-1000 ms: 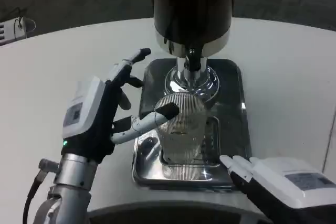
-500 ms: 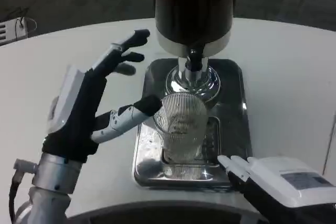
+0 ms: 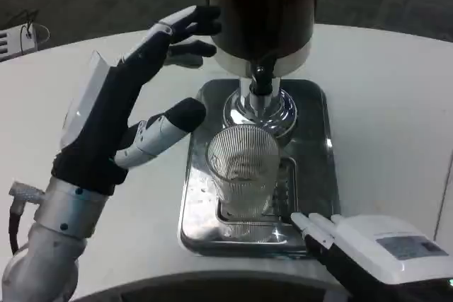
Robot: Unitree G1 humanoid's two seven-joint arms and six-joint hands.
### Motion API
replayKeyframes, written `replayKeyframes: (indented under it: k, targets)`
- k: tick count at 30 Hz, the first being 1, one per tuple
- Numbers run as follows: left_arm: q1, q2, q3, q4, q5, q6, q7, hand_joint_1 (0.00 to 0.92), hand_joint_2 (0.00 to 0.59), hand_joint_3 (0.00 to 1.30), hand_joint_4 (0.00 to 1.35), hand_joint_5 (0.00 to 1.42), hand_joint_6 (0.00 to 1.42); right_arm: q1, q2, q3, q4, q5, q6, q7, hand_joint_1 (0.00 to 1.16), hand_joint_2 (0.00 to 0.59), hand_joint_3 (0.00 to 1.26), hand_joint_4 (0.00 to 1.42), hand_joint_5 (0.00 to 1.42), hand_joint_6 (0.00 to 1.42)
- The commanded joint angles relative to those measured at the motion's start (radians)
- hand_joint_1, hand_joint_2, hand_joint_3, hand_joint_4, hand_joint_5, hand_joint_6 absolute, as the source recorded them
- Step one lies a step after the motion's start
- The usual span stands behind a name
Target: Grasp the cup under the faucet to collect the drink, then remove the cup.
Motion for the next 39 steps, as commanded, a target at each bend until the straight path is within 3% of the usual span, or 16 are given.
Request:
replayKeyframes:
  k: [1, 23, 30, 39]
  targets:
    - [-0.032, -0.003, -0.003, -0.014, -0.042, 0.036, -0.069, 0.014, 0.057, 0.27, 0.25, 0.36, 0.40, 0.017, 0.006, -0.002, -0.025, 0.002, 0.000, -0.001, 0.51, 0.469, 0.00, 0.00, 0.00, 0.00]
    - [-0.205, 0.014, -0.018, 0.057, -0.180, 0.245, -0.418, 0.000, 0.063, 0.19, 0.13, 0.26, 0.33, 0.039, -0.002, -0.020, -0.035, 0.031, 0.005, -0.004, 0.51, 0.476, 0.00, 0.00, 0.00, 0.00]
    - [-0.268, 0.054, -0.031, 0.111, -0.182, 0.308, -0.539, 0.000, 0.057, 0.16, 0.11, 0.23, 0.31, 0.043, -0.001, -0.019, -0.038, 0.037, 0.011, -0.003, 0.51, 0.477, 0.00, 0.00, 0.00, 0.00]
    - [-0.295, 0.093, -0.056, 0.135, -0.155, 0.307, -0.621, 0.000, 0.057, 0.14, 0.09, 0.22, 0.28, 0.050, 0.002, -0.017, -0.038, 0.045, 0.018, -0.001, 0.51, 0.478, 0.00, 0.00, 0.00, 0.00]
